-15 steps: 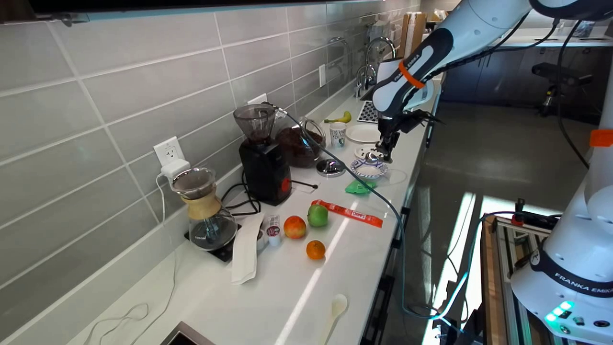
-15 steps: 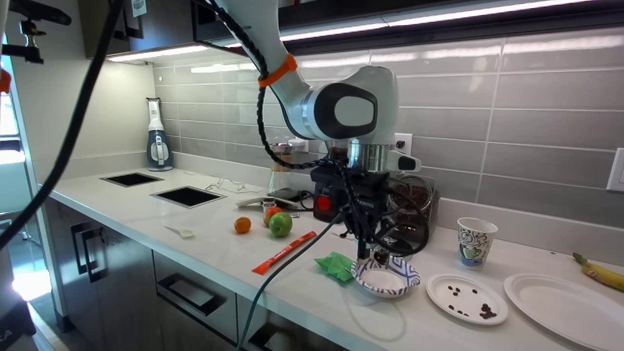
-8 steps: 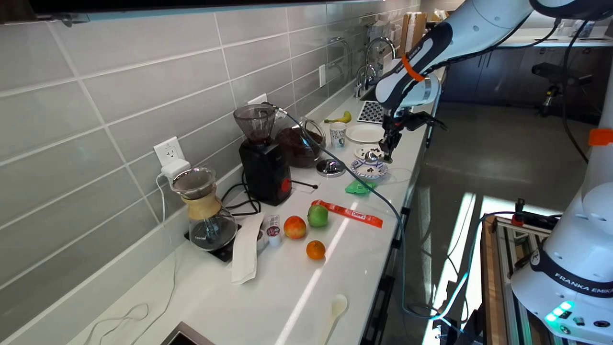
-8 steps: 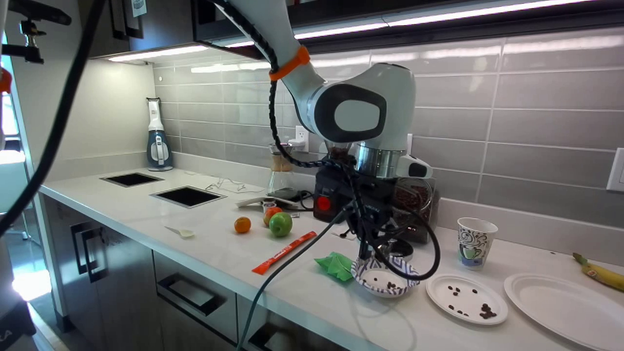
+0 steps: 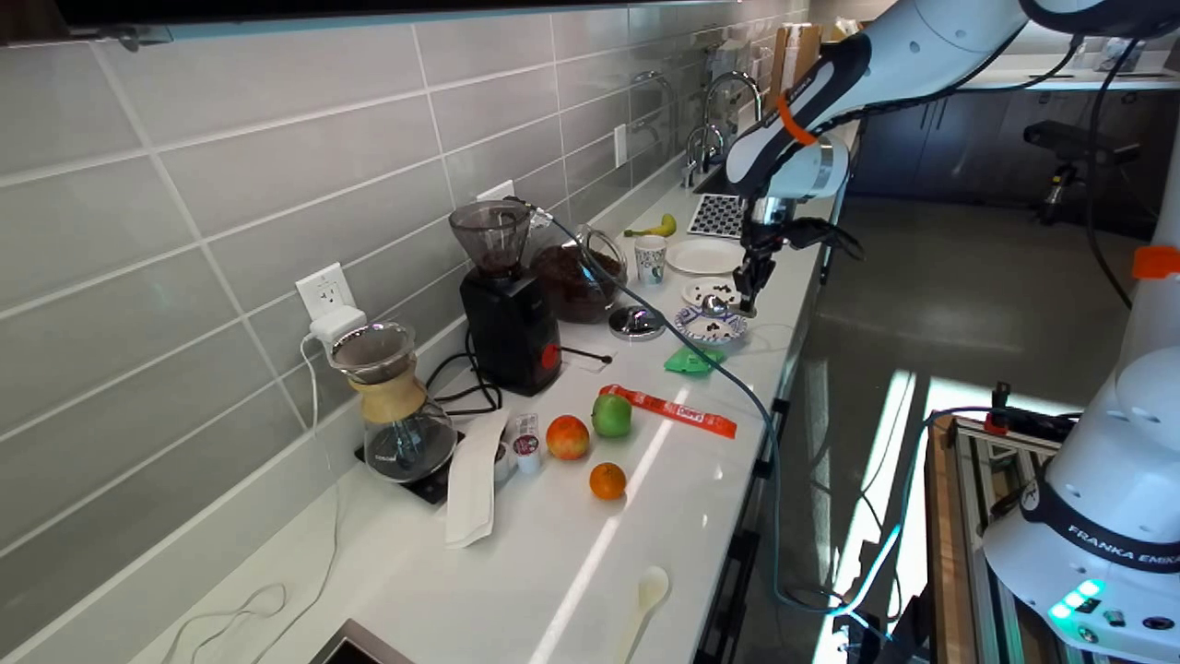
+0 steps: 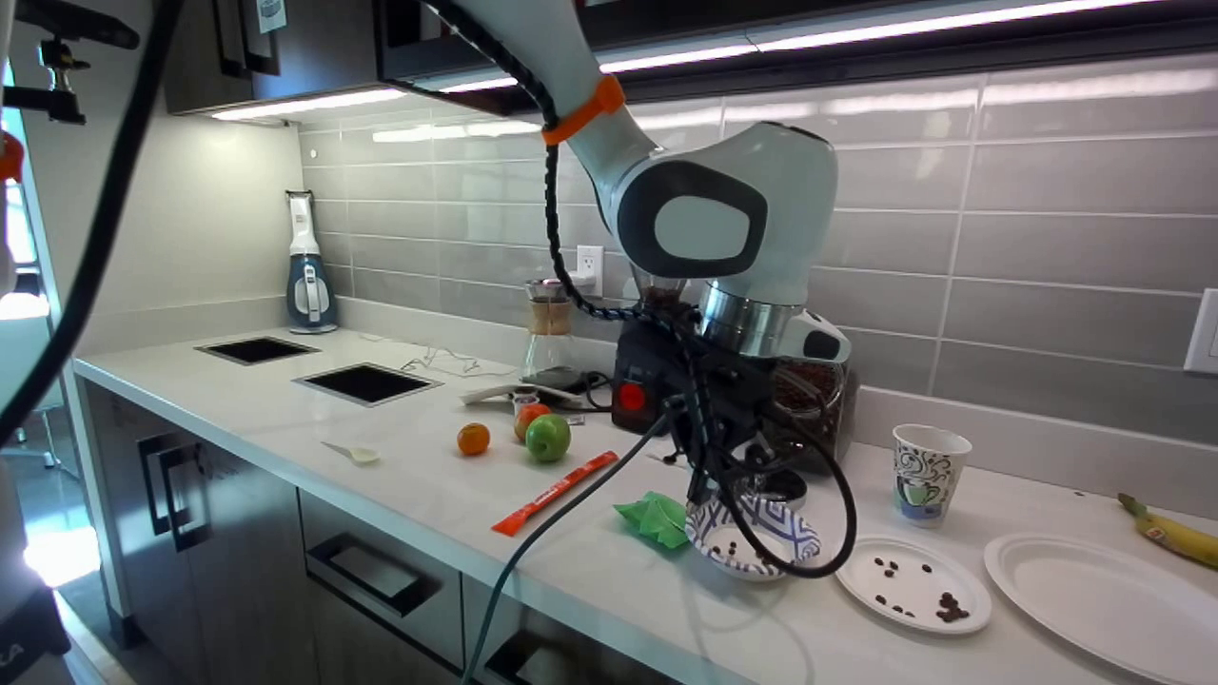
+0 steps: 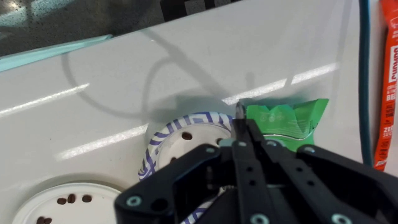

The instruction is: Scoop some of the beans in the jar and put them on the plate

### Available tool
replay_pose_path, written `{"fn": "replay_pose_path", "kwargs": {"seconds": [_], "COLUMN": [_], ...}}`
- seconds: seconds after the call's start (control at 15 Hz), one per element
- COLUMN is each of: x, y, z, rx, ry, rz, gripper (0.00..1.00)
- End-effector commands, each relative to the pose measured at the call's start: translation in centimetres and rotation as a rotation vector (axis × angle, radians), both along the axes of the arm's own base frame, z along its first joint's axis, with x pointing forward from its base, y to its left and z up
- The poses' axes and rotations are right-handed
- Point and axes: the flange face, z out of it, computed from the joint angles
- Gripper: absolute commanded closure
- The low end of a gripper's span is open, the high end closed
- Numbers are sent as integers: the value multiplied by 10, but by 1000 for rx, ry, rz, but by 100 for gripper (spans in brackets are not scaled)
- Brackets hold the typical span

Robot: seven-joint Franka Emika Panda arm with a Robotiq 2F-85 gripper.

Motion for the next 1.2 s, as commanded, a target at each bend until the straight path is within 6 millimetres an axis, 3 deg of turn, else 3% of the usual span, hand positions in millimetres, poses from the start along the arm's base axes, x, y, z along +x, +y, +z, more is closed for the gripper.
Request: {"fn": "replay_pose_path", "kwargs": {"seconds": [0.0,0.47,0.67,0.93,1.13], "x": [-4,-12,-9,18,52], "y": [-6,-17,-11,22,55], "z": [4,6,13,36,45], "rx": [61,113,47,-179,-351], "ry": [-23,-43,-39,-75,-102], "rz": [-8,-26,-9,88,154], "gripper": [99,99,99,99,99]}}
